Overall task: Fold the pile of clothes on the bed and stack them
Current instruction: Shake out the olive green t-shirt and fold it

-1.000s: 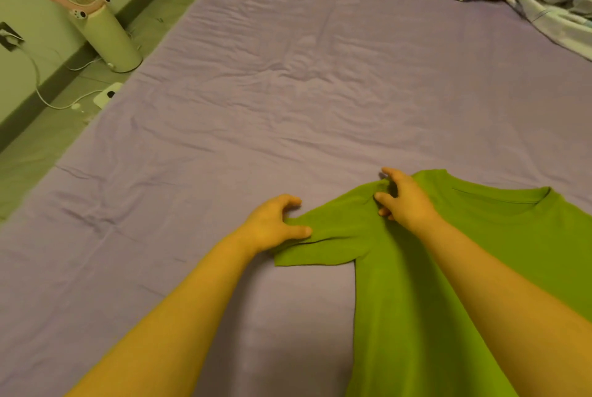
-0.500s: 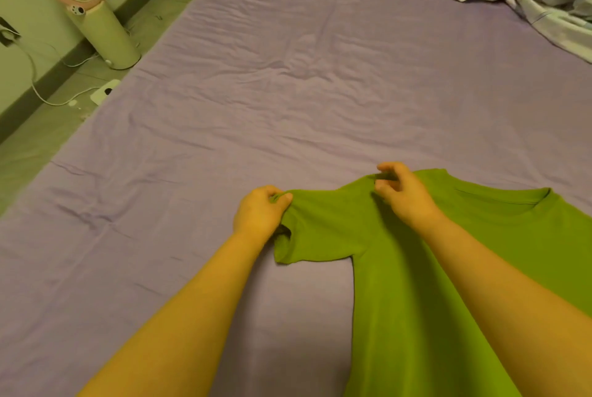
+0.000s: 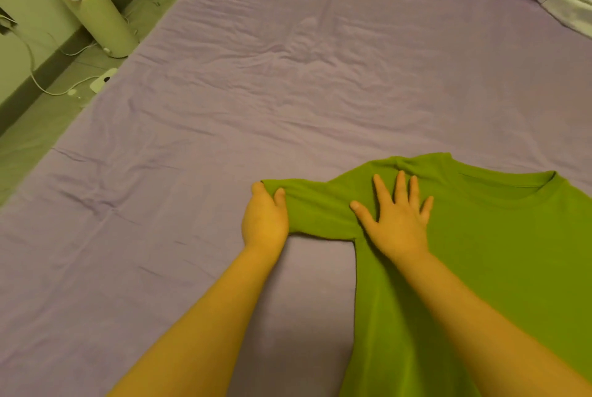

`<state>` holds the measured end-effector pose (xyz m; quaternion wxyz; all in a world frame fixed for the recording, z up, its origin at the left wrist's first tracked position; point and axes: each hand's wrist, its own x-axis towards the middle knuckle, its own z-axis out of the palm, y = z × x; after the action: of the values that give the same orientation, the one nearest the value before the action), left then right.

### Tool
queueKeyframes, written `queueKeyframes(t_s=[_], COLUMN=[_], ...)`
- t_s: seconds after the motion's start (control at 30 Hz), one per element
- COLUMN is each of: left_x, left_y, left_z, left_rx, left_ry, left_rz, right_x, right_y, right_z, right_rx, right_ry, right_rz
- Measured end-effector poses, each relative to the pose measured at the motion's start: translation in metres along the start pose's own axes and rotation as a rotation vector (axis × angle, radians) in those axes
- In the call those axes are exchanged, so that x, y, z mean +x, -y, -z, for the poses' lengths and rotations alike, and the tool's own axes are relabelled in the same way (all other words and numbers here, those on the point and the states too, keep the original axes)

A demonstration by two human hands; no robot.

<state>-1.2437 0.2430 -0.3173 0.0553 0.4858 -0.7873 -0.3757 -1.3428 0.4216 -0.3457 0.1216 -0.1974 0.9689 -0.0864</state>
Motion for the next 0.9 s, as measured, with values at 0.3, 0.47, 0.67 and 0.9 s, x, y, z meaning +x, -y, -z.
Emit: queueKeyframes(t_s=[0.3,0.47,0.67,0.9], left_x=[-0.022,-0.064,-0.075,-0.07], left_y=[-0.045,-0.094,-0.077,-0.061], left_z=[-0.008,-0.045,-0.076,-0.099], left_rx=[-0.344,-0.509,-0.333,0.633], left_ry=[0.222,0.848,0.477,0.425], left_rz=[-0.193,-0.061,-0.137,-0.732], right_x=[-0.014,-0.025,-0.031,-0.032], right_y=[0.0,-0.031,-0.069,-0.088], right_z=[0.006,0.045,0.04,0.045], right_rx=[0.546,1.801,1.521,1.478], right_ry=[-0.002,0.177,0.046,-0.073], right_rz=[-0.003,-0.496,-0.435,-0.307])
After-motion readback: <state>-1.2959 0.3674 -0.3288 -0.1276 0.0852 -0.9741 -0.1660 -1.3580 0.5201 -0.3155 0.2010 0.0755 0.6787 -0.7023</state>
